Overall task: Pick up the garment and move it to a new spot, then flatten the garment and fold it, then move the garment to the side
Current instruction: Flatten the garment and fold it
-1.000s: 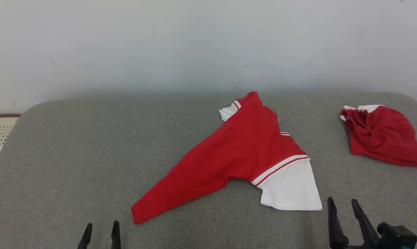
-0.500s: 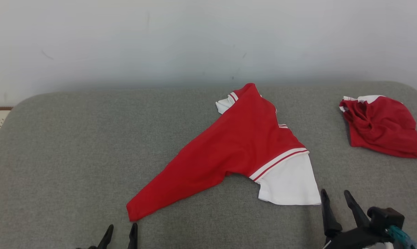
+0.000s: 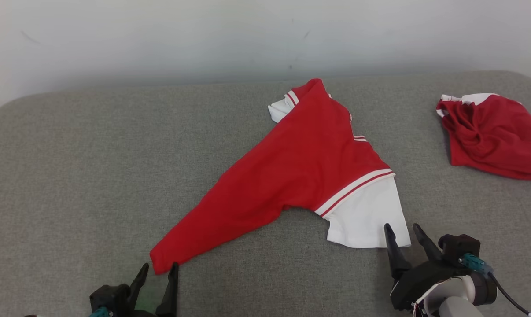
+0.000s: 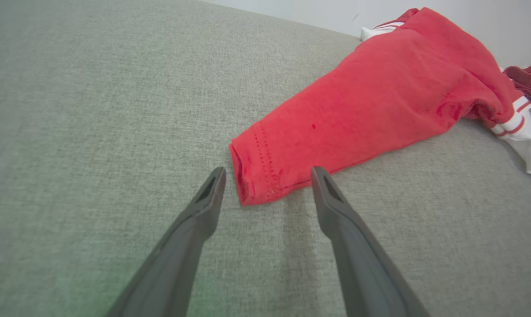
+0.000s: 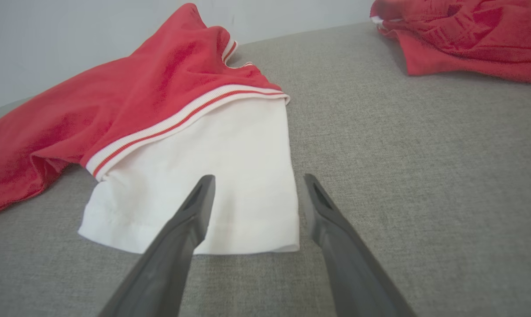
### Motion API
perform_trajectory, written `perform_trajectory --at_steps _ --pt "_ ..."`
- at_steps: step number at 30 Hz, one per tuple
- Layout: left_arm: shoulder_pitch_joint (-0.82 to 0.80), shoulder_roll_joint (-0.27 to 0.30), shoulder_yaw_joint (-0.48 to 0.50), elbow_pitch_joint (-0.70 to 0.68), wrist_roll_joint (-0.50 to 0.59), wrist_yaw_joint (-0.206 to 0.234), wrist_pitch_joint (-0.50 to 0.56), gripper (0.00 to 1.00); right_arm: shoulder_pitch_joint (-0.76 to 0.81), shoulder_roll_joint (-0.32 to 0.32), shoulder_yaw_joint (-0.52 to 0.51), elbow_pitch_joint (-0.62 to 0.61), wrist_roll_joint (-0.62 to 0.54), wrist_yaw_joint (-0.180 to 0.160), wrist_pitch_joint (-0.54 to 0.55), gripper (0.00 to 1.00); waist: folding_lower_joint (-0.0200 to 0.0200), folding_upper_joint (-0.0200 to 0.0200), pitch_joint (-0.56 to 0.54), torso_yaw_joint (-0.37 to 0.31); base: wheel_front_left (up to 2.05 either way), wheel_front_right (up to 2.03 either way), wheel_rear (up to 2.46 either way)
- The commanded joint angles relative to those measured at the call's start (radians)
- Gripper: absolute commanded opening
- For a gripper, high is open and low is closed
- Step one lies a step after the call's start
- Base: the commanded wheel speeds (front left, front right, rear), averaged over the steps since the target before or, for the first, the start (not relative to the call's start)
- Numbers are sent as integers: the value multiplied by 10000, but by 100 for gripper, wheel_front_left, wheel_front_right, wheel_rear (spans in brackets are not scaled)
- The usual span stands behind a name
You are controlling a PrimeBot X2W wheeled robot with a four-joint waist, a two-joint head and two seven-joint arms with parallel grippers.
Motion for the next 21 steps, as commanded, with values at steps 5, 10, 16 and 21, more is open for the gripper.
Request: perform_trajectory --at_steps 5,10,16,21 --pt "-314 10 -110 464 -182 -92 -31 100 -723 56 503 1393 -39 0 -159 100 -1 -1 252 -31 0 0 0" --pt "-495 5 -348 979 -492 -161 -5 80 -1091 107 566 2570 -346 -1 -98 100 -1 -1 314 -12 0 0 0" --pt "-675 4 -616 1283 -859 -268 -5 8 -1392 354 583 3636 -400 -4 1 0 -1 -1 324 41 0 0 0" --pt "-579 7 -588 1088 -835 -189 -6 0 -1454 313 499 3591 -196 -5 -214 0 -1 -1 212 47 0 0 0"
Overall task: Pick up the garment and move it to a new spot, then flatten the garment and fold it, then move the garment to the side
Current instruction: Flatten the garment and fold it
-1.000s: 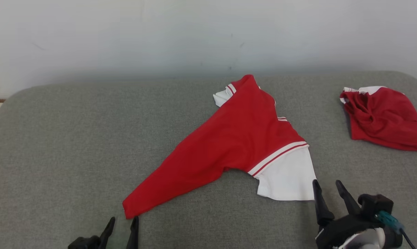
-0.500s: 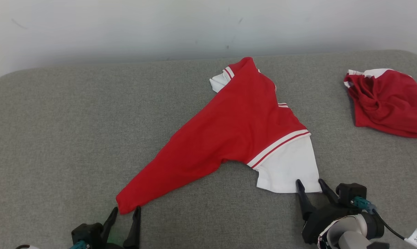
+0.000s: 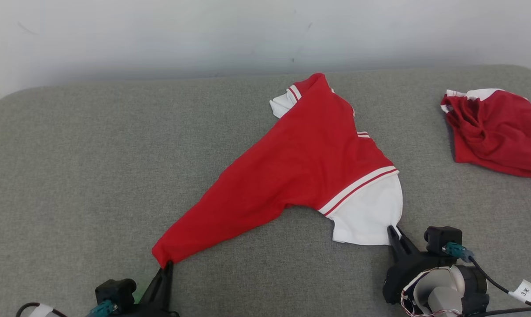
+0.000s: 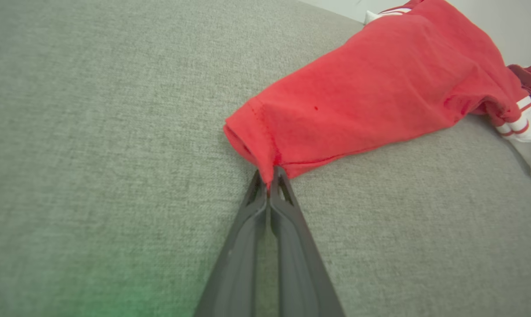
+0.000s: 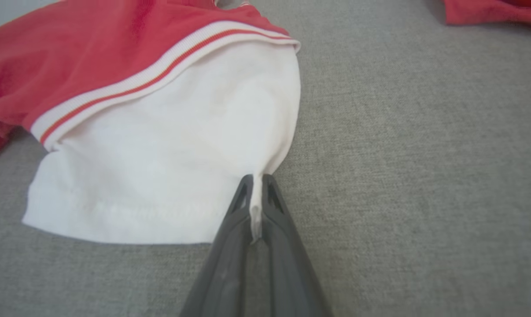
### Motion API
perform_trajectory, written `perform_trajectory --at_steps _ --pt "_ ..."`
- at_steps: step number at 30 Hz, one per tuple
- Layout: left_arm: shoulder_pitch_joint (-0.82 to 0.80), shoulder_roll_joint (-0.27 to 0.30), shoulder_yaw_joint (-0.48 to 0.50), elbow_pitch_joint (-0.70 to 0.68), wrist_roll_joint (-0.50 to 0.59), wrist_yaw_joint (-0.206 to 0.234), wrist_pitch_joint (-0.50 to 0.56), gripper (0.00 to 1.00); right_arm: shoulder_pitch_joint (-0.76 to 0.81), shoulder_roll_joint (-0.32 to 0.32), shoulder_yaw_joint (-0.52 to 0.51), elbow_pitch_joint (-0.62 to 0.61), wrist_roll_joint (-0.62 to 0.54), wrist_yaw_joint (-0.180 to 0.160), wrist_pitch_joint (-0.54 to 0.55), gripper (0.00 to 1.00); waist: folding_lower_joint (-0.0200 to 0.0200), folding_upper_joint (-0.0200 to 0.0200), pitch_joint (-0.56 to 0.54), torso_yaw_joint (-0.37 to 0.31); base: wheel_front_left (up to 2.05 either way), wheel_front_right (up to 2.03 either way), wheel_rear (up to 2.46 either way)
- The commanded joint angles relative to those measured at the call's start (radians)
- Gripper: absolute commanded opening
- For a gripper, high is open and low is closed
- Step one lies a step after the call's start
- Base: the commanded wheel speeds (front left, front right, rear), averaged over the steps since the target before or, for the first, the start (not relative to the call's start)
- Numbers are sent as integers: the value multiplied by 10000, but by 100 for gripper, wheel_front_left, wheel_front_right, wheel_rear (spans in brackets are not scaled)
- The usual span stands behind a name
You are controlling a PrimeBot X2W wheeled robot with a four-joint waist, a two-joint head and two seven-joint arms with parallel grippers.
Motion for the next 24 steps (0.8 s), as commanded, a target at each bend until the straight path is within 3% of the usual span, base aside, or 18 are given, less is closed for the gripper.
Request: perform_trajectory --at_steps 1,8,12,17,24 --pt "202 5 58 -69 79 53 23 0 330 43 32 100 158 -10 63 0 0 -1 -109 4 0 0 0" --pt "714 7 379 -866 425 15 3 0 686 -196 130 -1316 948 -10 -29 0 0 -1 -576 -14 0 0 0" --pt "970 301 522 -1773 650 -65 2 0 1102 -565 319 -2648 1425 -9 -33 0 0 -1 -858 13 0 0 0" --pt "522 1030 281 -2678 981 -177 135 0 989 -1164 688 -4259 1980 -9 104 0 0 -1 -1099 84 0 0 0" --pt "-802 2082 -211 -4014 652 -255 1388 0 -11 -1747 938 -6038 2608 -9 1029 0 0 -1 -1234 35 0 0 0"
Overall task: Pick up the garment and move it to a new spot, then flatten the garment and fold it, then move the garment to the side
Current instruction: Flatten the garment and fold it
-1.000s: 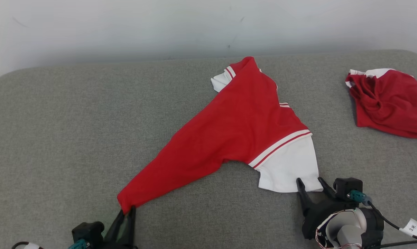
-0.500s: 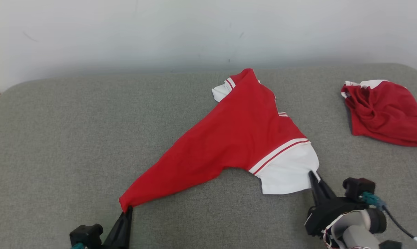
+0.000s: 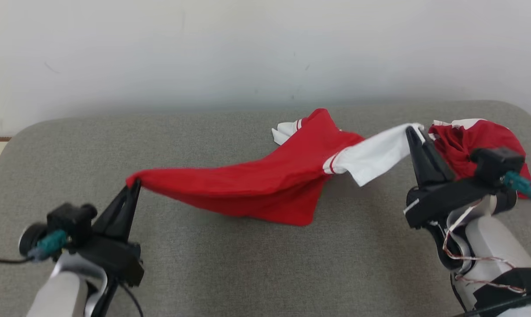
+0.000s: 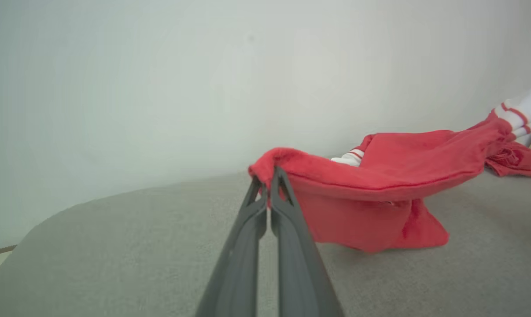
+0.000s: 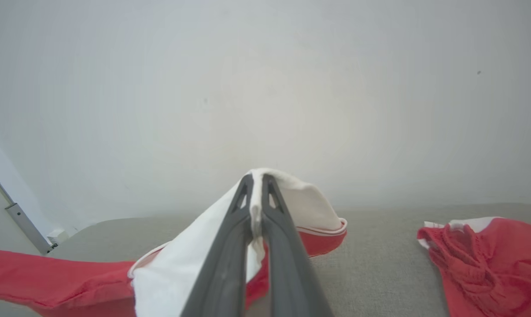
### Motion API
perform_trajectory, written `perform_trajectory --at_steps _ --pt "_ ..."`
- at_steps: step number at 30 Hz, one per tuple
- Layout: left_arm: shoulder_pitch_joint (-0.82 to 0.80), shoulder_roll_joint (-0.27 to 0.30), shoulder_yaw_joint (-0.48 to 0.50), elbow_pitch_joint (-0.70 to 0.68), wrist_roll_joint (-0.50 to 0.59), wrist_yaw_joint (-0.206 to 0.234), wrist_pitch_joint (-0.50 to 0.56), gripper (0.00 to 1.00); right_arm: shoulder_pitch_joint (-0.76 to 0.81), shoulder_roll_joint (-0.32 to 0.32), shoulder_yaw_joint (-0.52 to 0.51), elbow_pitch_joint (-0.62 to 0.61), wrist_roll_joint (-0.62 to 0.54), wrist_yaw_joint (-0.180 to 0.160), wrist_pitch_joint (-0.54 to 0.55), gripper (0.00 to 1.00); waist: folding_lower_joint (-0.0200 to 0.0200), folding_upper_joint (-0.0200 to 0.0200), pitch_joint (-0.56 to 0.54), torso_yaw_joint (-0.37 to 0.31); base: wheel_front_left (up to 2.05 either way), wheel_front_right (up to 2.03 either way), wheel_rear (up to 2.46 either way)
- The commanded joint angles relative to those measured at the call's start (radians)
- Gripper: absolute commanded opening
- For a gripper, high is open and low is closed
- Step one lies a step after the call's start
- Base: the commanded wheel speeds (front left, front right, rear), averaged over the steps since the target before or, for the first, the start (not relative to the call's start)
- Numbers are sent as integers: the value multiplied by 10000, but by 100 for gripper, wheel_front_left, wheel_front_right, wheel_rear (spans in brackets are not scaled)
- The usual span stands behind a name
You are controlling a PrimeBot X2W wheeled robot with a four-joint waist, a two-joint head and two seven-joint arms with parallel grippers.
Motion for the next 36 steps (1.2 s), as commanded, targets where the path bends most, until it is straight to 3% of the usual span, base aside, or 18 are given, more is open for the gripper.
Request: perform_trajectory --at_steps 1,8,15,25,31,36 --pt "-246 97 -110 -204 -114 -6 178 0 -139 -72 86 -157 71 -7 131 0 0 0 -1 -7 0 0 0" --pt "-1722 666 -612 -710 -799 -15 1019 0 -1410 -190 222 -567 727 -7 966 0 0 0 466 -18 0 0 0" --pt "-4123 1208 -1043 113 -1488 -18 1339 0 -3996 -28 371 291 1694 -7 1771 0 0 0 1630 -78 0 0 0" --pt "-8115 1616 -1667 2397 -2075 -18 1181 0 -8638 516 240 3209 2186 -5 1986 0 0 0 3330 92 0 0 0" --pt "-10361 1465 -2047 3899 -2232 -19 996 0 -11011 996 61 5399 1894 -4 1582 0 0 0 3809 187 0 0 0" --pt "-11756 1219 -2337 4690 -2175 -19 870 0 -12456 1149 74 6513 1409 -4 1224 0 0 0 4110 263 0 0 0"
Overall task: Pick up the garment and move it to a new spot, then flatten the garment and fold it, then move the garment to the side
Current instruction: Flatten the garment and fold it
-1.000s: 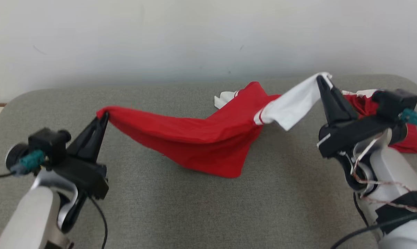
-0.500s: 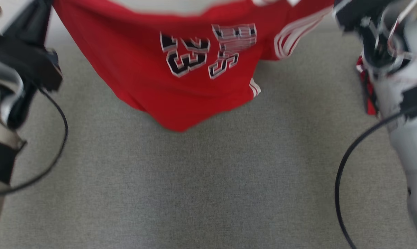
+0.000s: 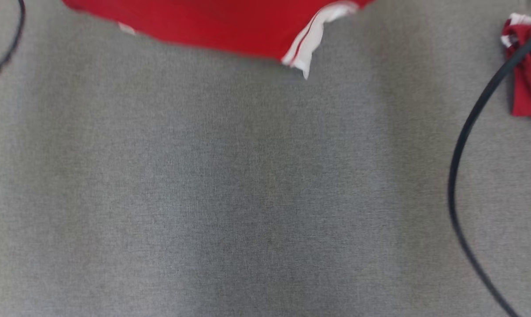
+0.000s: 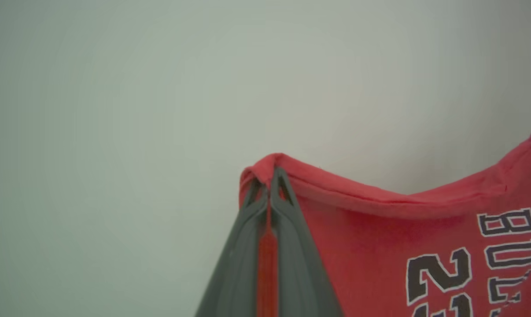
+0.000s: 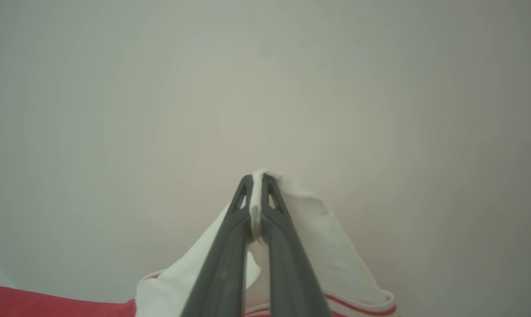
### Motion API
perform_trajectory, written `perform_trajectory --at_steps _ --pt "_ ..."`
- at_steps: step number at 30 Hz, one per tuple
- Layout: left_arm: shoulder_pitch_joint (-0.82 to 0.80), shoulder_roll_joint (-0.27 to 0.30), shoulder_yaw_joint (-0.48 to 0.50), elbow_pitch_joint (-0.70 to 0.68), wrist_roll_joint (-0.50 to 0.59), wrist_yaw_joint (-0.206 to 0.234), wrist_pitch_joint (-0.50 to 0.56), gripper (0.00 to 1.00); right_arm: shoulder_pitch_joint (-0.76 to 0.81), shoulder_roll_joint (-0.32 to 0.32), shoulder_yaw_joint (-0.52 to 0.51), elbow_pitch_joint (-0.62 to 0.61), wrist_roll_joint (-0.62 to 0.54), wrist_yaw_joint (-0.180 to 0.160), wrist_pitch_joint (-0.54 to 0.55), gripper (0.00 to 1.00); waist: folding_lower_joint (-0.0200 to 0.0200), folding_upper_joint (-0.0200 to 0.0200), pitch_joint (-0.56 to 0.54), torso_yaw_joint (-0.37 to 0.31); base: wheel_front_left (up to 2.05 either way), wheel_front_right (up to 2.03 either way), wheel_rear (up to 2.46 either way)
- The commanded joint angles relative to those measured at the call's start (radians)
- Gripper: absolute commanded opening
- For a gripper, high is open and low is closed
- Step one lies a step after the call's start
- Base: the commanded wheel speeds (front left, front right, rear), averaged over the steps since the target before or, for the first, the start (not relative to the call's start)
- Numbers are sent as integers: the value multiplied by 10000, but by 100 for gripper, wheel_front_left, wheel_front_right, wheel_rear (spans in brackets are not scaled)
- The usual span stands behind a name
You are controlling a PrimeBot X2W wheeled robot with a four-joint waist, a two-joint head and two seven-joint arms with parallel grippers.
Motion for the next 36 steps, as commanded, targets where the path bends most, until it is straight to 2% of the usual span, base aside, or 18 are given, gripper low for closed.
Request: perform_trajectory --at_steps 1,6,11,18,24,29,36 --pt "-156 9 -36 80 85 10 -77 0 -253 -16 41 40 -125 0 -102 0 -3 -3 264 137 0 0 0" --pt "-1578 -351 -69 968 -68 16 -687 0 -1742 -138 138 838 -855 0 -820 0 -3 -3 689 384 0 0 0" --pt "-2195 -719 154 1504 -202 50 -1875 0 -2352 -211 614 797 -1160 0 -1485 0 -3 -3 1227 592 0 0 0" --pt "-1439 -836 78 1460 -466 18 -2190 0 -1561 -442 1493 -66 -308 0 -1497 0 -3 -3 1892 634 0 0 0" --pt "80 -459 164 373 -688 13 -2250 0 -86 -739 2220 -1268 806 0 -1485 0 -3 -3 1887 314 0 0 0" --pt "2155 -254 747 -866 -1002 11 -2234 0 1963 -1331 2777 -2598 1653 0 -1684 0 -3 -3 1228 79 0 0 0" --pt "5653 -146 1325 -2603 -1304 223 -2236 0 5430 -2264 2818 -4460 2453 0 -1977 0 -3 -3 88 -189 0 0 0"
